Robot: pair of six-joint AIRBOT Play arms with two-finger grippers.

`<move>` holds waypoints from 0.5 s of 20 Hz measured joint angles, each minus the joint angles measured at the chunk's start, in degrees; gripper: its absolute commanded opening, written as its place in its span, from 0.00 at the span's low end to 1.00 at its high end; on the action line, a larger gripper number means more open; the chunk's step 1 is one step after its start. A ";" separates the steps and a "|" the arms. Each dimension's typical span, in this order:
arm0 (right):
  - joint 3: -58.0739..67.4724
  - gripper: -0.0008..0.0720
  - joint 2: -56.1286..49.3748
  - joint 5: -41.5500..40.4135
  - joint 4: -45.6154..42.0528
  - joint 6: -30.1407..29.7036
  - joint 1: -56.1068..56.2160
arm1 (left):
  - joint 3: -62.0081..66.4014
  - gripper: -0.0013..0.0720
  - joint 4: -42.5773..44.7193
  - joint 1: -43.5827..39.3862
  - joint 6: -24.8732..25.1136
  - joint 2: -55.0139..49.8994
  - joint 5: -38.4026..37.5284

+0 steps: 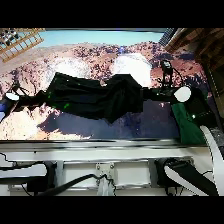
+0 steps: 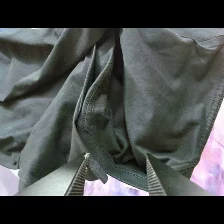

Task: Fold the clothes and pants, and hang the long-sleeved shirts on hangers.

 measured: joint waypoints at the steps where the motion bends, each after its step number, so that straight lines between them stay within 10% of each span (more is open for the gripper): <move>1: -0.09 0.56 0.00 0.13 -0.92 0.26 -0.04 | 0.04 0.02 0.09 -0.20 0.07 0.46 -0.52; 4: -2.05 0.47 0.11 2.27 -5.53 3.74 -0.07 | 0.20 0.02 -0.28 0.61 2.21 4.02 -1.51; 10: -11.61 0.60 1.01 -0.15 4.07 4.44 2.34 | 0.26 0.02 -0.59 3.06 7.28 13.90 -6.08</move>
